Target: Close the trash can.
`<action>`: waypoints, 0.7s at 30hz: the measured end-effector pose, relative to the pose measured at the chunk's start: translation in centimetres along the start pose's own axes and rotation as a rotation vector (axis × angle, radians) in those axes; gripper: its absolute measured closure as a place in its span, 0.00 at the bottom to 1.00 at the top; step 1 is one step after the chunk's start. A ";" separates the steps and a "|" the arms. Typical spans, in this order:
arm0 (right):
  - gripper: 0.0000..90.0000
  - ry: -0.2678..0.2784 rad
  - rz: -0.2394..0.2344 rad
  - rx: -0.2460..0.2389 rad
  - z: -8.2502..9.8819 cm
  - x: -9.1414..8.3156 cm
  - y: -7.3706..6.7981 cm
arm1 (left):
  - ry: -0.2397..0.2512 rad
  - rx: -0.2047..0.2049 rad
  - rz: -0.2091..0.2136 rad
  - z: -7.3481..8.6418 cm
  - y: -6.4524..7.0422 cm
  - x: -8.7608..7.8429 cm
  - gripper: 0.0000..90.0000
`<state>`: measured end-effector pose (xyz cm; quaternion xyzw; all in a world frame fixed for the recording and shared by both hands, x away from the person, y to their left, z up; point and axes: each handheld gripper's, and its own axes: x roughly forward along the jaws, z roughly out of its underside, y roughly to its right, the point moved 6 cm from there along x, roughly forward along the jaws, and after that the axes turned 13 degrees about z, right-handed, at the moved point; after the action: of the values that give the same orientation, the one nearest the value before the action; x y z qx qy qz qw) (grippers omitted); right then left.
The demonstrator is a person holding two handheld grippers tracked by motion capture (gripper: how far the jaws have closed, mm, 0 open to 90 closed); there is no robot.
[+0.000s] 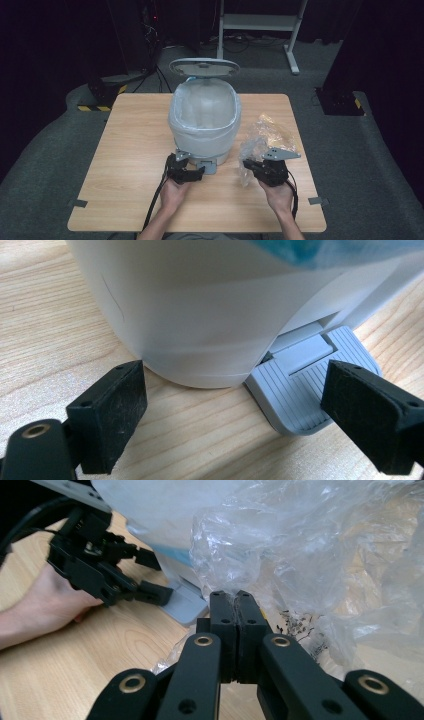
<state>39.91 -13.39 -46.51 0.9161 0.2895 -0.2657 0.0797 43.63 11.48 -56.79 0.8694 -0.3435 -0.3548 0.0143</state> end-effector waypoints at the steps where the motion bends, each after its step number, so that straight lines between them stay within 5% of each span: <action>1: 0.99 0.001 -0.002 -0.001 -0.2 -0.1 0.0 | 0.000 0.000 0.000 0.0 0.0 0.0 0.12; 21: 0.99 0.030 -0.079 -0.013 -3.3 -1.6 0.0 | 0.001 -0.001 0.000 0.0 0.0 0.0 0.12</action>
<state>40.25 -13.16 -42.88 0.9073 0.3282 -0.2529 0.0710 43.64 11.47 -56.79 0.8695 -0.3435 -0.3546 0.0150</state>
